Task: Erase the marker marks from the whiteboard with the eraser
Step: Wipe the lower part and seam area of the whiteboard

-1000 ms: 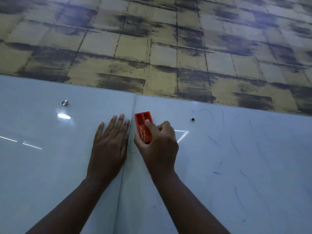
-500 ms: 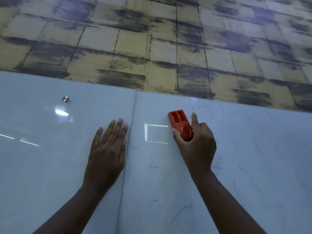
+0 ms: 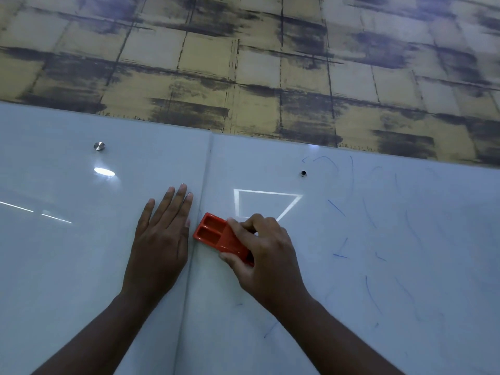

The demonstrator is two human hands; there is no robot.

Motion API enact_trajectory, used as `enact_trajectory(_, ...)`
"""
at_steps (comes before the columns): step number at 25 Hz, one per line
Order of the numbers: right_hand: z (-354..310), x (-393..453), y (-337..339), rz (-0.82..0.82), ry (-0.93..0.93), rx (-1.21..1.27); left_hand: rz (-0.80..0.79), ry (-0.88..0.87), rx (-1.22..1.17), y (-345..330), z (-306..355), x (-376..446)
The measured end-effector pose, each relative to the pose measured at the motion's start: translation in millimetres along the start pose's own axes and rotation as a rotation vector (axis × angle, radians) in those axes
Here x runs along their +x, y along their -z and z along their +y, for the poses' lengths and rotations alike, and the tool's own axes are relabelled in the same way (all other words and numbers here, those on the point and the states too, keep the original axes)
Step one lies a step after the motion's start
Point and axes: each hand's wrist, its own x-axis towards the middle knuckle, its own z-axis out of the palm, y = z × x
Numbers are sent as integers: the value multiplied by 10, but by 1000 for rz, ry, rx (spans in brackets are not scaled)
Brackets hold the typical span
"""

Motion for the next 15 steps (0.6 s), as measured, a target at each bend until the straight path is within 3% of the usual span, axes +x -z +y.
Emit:
enact_trajectory(3, 100, 174, 51, -8, 73, -107, 19, 10, -1, 29, 31, -40)
enact_trajectory(9, 161, 803, -53, 34, -146, -71, 33, 8, 7, 44, 43, -80)
enact_trajectory(15, 68, 206, 29, -51, 73, -57, 19, 6, 3, 46, 24, -118)
